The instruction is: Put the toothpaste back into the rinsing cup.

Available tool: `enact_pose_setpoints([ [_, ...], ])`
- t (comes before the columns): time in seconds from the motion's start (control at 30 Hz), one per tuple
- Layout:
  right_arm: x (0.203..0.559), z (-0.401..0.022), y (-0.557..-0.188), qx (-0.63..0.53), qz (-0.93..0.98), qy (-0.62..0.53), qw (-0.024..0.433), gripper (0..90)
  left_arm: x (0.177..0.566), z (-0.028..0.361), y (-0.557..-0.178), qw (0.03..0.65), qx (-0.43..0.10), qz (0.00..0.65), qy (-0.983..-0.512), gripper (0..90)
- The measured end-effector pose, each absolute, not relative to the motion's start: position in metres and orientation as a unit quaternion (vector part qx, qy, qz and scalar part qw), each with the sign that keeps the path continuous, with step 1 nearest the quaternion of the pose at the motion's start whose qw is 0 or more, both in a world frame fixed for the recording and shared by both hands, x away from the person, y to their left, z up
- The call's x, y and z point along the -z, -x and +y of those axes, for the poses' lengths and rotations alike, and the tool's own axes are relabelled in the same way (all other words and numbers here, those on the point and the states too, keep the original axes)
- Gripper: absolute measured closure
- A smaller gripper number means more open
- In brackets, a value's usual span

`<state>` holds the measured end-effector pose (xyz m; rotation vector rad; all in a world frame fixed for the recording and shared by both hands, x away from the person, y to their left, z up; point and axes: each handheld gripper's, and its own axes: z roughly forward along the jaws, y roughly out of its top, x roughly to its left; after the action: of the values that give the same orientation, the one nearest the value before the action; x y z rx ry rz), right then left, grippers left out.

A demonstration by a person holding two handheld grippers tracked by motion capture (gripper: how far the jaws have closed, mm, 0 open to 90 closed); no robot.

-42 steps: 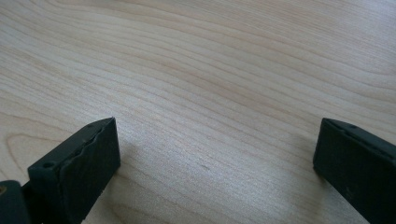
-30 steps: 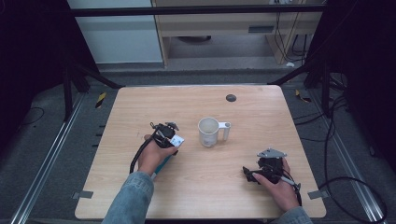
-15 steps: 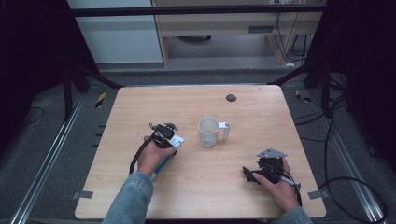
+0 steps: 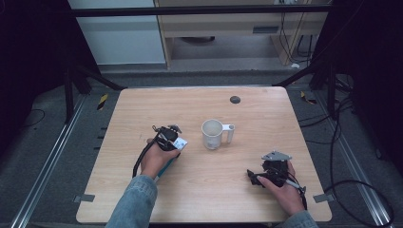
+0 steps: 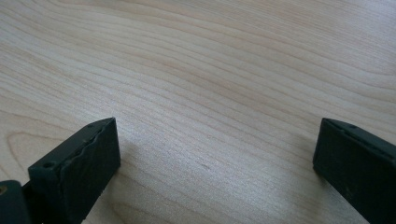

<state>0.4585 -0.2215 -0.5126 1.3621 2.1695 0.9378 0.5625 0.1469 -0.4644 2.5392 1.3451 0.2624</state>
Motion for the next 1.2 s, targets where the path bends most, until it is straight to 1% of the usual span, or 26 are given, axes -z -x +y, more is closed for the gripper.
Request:
enact_pose_setpoints([
  [0.03, 0.513, -0.222, -0.459, -0.335, 0.78, -0.485, 0.211, 0.9, 0.465, 0.147, -0.563, 0.128, -0.088, 0.463, -0.872, 52.4],
  [0.07, 0.512, -0.221, -0.458, -0.337, 0.777, -0.492, 0.202, 0.9, 0.465, 0.148, -0.563, 0.128, -0.087, 0.464, -0.872, 52.5],
  [0.2, 0.513, -0.222, -0.459, -0.335, 0.781, -0.484, 0.212, 0.8, 0.466, 0.147, -0.564, 0.127, -0.087, 0.464, -0.873, 52.6],
  [0.4, 0.513, -0.222, -0.459, -0.336, 0.779, -0.486, 0.208, 0.9, 0.466, 0.15, -0.565, 0.134, -0.08, 0.469, -0.869, 53.3],
  [0.6, 0.513, -0.222, -0.459, -0.336, 0.781, -0.485, 0.206, 0.9, 0.466, 0.149, -0.564, 0.131, -0.08, 0.467, -0.871, 55.6],
  [0.97, 0.513, -0.222, -0.459, -0.336, 0.781, -0.484, 0.206, 0.8, 0.462, 0.146, -0.561, 0.125, -0.085, 0.457, -0.876, 66.4],
  [1.1, 0.513, -0.222, -0.459, -0.336, 0.781, -0.484, 0.206, 0.8, 0.458, 0.148, -0.558, 0.134, -0.086, 0.457, -0.875, 74.5],
  [1.2, 0.513, -0.222, -0.459, -0.336, 0.781, -0.484, 0.206, 0.8, 0.456, 0.151, -0.553, 0.138, -0.087, 0.457, -0.874, 76.8],
])
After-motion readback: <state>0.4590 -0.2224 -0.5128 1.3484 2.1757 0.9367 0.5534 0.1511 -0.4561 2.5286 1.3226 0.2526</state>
